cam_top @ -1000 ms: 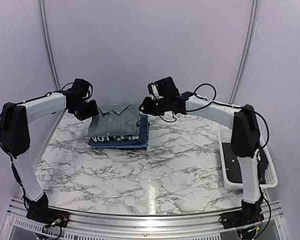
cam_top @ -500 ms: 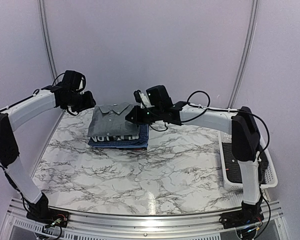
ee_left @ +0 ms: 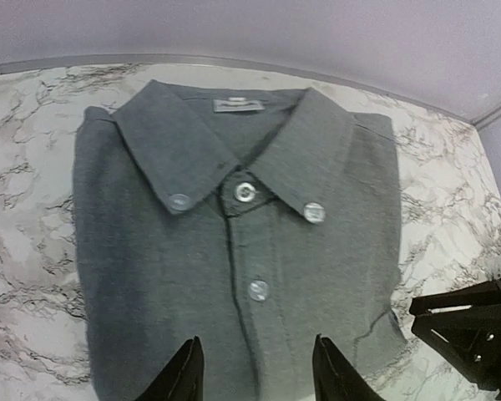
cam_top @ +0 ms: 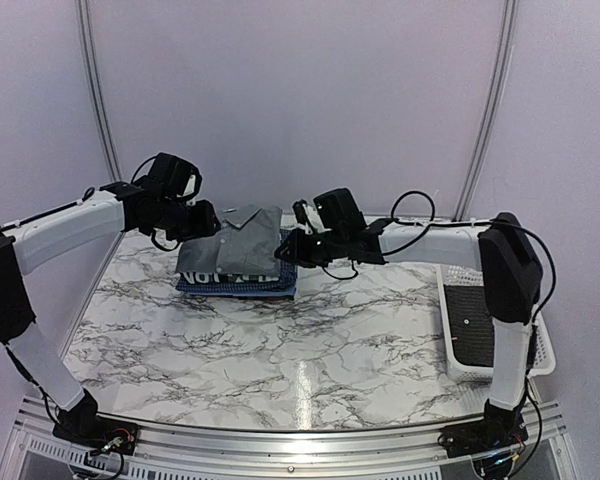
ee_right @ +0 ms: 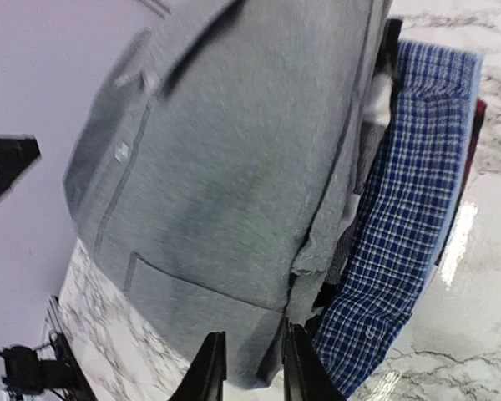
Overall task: Fold and stack the long sleeve shirts
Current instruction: Move the square-folded shirt to the corner of the board.
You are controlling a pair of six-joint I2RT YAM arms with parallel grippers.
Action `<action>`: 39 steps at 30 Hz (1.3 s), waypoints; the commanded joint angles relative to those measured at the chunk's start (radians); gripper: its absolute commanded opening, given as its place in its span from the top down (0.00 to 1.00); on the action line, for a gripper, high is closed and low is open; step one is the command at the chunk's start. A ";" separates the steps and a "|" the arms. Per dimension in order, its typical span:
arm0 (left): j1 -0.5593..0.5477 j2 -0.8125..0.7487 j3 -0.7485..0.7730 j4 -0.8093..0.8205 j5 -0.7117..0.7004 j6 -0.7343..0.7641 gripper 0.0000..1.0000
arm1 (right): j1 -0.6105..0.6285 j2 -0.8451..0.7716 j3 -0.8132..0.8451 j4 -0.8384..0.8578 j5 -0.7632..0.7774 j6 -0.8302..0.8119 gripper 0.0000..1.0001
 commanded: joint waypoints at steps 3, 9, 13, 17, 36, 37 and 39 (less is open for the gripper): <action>-0.138 -0.034 -0.003 0.048 -0.040 -0.065 0.54 | -0.063 -0.268 -0.106 -0.030 0.113 -0.036 0.63; -0.326 0.120 0.086 0.069 -0.138 -0.139 0.42 | -0.121 -0.499 -0.278 -0.106 0.263 -0.078 0.23; -0.459 0.239 0.165 0.067 -0.229 -0.183 0.29 | -0.144 -0.621 -0.372 -0.146 0.343 -0.083 0.12; -0.538 0.373 0.270 0.061 -0.254 -0.210 0.20 | -0.159 -0.714 -0.451 -0.179 0.378 -0.081 0.07; -0.576 0.610 0.448 -0.075 -0.386 -0.331 0.16 | -0.164 -0.878 -0.586 -0.254 0.427 -0.068 0.02; -0.577 0.621 0.453 -0.074 -0.396 -0.356 0.16 | -0.165 -0.879 -0.587 -0.256 0.428 -0.067 0.02; -0.584 0.649 0.488 -0.074 -0.386 -0.372 0.17 | -0.165 -0.884 -0.589 -0.261 0.433 -0.065 0.01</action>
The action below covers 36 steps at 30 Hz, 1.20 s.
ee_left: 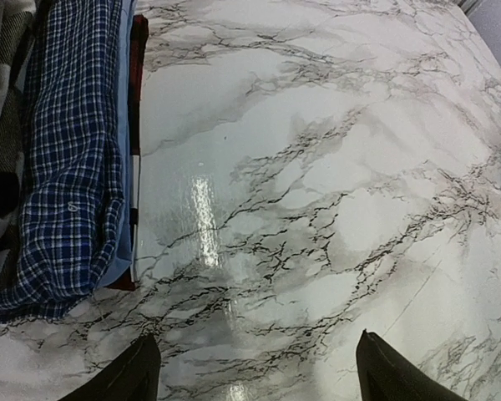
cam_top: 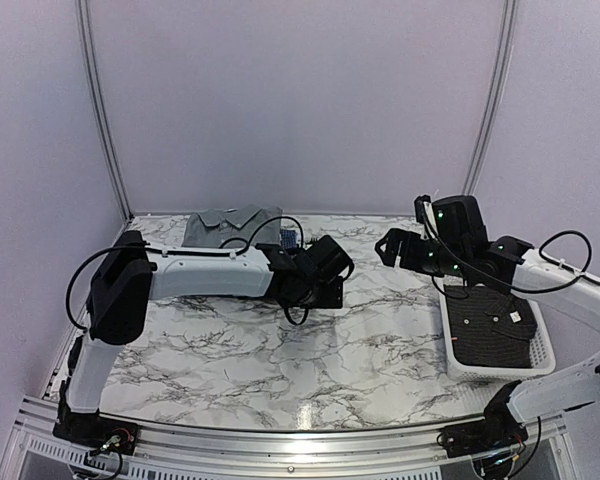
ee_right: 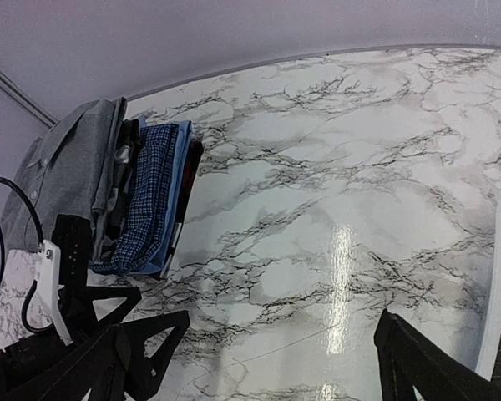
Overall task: Fold and stack the long sleeve shirts
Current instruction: Move the square-folded shirt to the corner of the board.
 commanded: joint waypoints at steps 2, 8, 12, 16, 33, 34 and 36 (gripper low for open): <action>-0.015 0.085 0.106 -0.053 -0.017 -0.034 0.17 | -0.012 -0.030 0.000 -0.021 0.027 0.011 0.02; 0.022 0.182 0.214 -0.047 0.052 0.047 0.17 | -0.012 -0.039 -0.005 -0.033 0.033 0.017 0.02; 0.064 0.212 0.225 -0.049 0.063 0.074 0.17 | -0.011 -0.041 -0.016 -0.035 0.032 0.020 0.02; 0.115 0.230 0.225 -0.047 0.088 0.095 0.18 | -0.011 -0.034 -0.024 -0.034 0.026 0.024 0.01; 0.301 0.216 0.144 -0.046 0.100 0.174 0.18 | -0.012 0.016 -0.007 -0.029 -0.009 0.033 0.02; 0.319 0.210 0.137 -0.046 0.100 0.179 0.18 | -0.012 0.017 -0.007 -0.027 -0.009 0.034 0.02; 0.359 0.207 0.135 -0.045 0.105 0.200 0.18 | -0.011 0.021 -0.004 -0.028 -0.008 0.033 0.01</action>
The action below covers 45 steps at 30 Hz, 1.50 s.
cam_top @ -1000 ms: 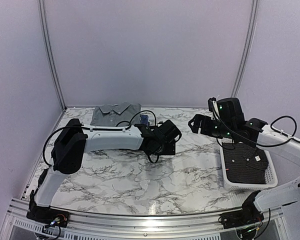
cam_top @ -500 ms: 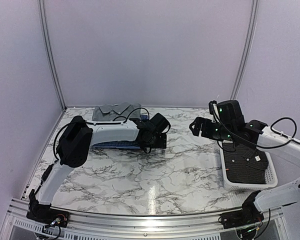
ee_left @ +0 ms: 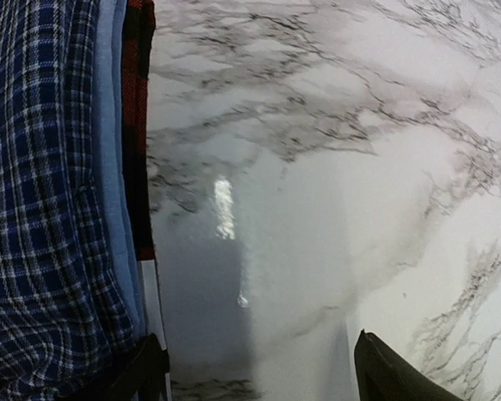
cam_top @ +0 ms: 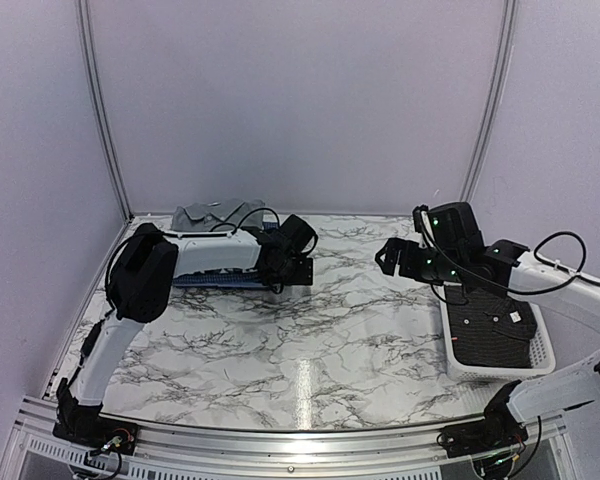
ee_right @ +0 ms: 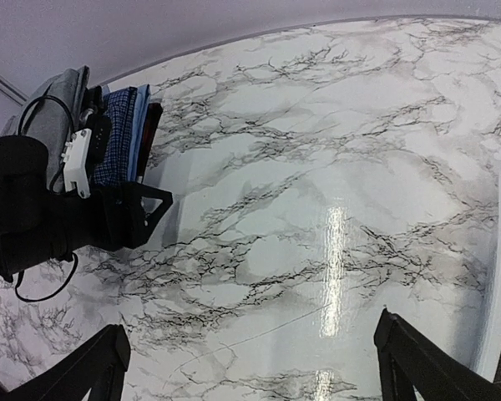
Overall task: Fold and stack the long sleeve shirts
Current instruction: Move the square-folded shirt to the corner of the board.
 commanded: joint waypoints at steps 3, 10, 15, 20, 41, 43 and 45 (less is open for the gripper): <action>0.161 -0.012 -0.028 -0.056 -0.016 0.074 0.19 | -0.012 0.018 0.029 -0.003 -0.008 0.010 0.01; 0.288 -0.014 -0.022 -0.052 0.058 0.144 0.20 | -0.012 0.018 0.026 -0.007 -0.003 0.010 0.02; 0.354 -0.026 -0.047 -0.052 0.096 0.195 0.20 | -0.011 0.025 0.026 -0.005 -0.003 0.005 0.01; 0.398 -0.026 -0.057 -0.050 0.119 0.245 0.20 | -0.011 0.033 0.024 -0.002 -0.001 -0.002 0.01; 0.412 -0.144 -0.086 -0.049 0.203 0.354 0.20 | -0.011 0.021 0.010 -0.008 0.014 -0.009 0.02; 0.393 -0.175 -0.083 -0.047 0.216 0.371 0.20 | -0.012 0.021 0.015 -0.007 0.018 -0.011 0.01; 0.371 -0.211 -0.085 -0.047 0.214 0.379 0.19 | -0.011 0.021 0.022 -0.005 0.023 -0.015 0.01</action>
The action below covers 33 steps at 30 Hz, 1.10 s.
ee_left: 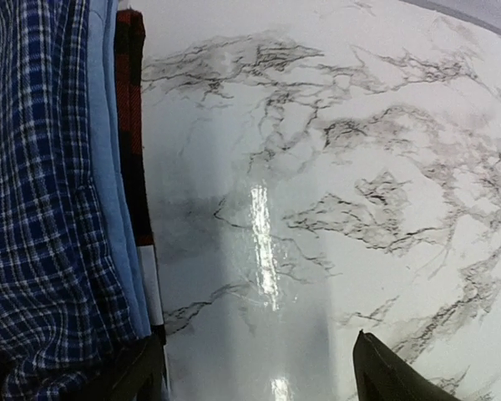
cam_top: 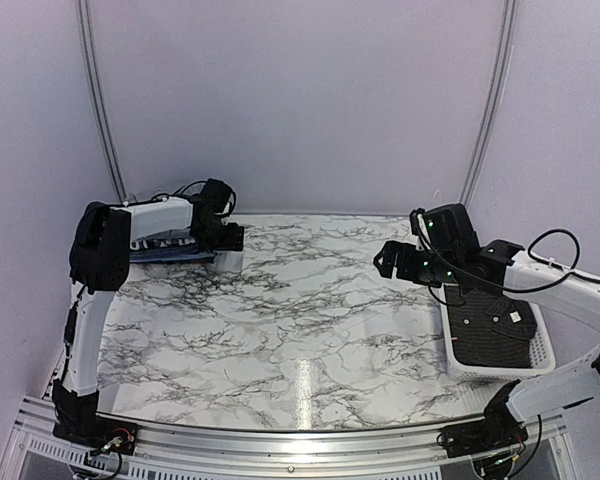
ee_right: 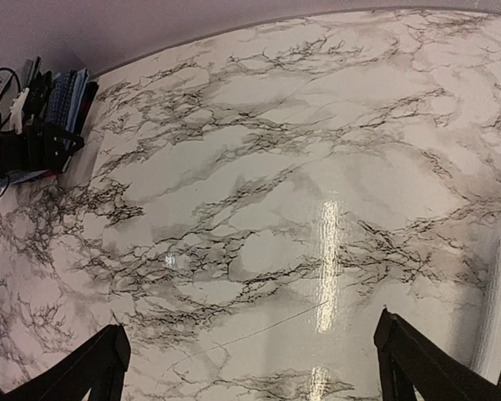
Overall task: Fold and stack the long sleeve shirts
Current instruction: Move the square-folded shirt to the corner of the board, then reset both arms
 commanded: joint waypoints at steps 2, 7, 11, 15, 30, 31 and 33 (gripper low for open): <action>-0.045 -0.163 -0.018 -0.027 0.027 0.040 0.19 | -0.011 -0.010 0.027 0.000 0.025 -0.018 0.01; -0.098 -0.305 -0.102 -0.001 0.023 0.031 0.19 | -0.011 -0.011 0.042 0.008 0.042 -0.037 0.01; -0.140 -0.458 -0.243 0.059 0.023 0.001 0.18 | -0.011 -0.018 0.051 0.025 0.051 -0.053 0.02; -0.176 -0.622 -0.412 0.143 0.026 -0.043 0.18 | -0.010 -0.042 0.047 0.060 0.055 -0.071 0.01; -0.237 -1.103 -0.913 0.352 -0.046 -0.138 0.17 | -0.010 -0.228 -0.032 0.200 0.089 -0.196 0.02; -0.238 -1.127 -0.936 0.365 -0.051 -0.137 0.17 | -0.010 -0.245 -0.045 0.208 0.096 -0.207 0.02; -0.238 -1.178 -0.976 0.391 -0.059 -0.136 0.17 | -0.010 -0.281 -0.071 0.219 0.118 -0.217 0.01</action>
